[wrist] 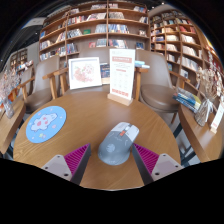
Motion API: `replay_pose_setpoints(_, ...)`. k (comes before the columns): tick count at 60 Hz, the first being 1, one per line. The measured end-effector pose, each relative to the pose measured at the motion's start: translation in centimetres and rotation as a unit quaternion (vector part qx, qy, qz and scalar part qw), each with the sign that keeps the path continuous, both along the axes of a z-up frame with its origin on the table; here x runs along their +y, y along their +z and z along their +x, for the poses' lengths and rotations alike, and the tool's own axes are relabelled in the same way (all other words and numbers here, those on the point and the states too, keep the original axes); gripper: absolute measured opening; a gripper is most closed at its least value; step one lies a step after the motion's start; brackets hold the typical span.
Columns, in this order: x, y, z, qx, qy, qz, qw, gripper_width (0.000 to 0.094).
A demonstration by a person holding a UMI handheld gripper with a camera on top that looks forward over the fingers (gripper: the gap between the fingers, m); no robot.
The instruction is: Arrange mouse
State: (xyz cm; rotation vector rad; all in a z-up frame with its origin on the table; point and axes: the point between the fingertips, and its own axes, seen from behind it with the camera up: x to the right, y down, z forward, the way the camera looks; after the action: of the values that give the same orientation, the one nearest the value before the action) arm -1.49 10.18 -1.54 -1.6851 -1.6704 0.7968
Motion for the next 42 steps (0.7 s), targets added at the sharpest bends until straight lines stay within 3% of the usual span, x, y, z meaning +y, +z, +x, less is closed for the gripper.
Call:
replay_pose_setpoints(33, -1.4, 0.0, -5.8, 0.001, 0.023, -0.003, 1.0, 0.0837)
replay_pose_setpoints(42, -1.4, 0.0, -6.4, 0.005, 0.023, -0.001, 1.0, 0.0751)
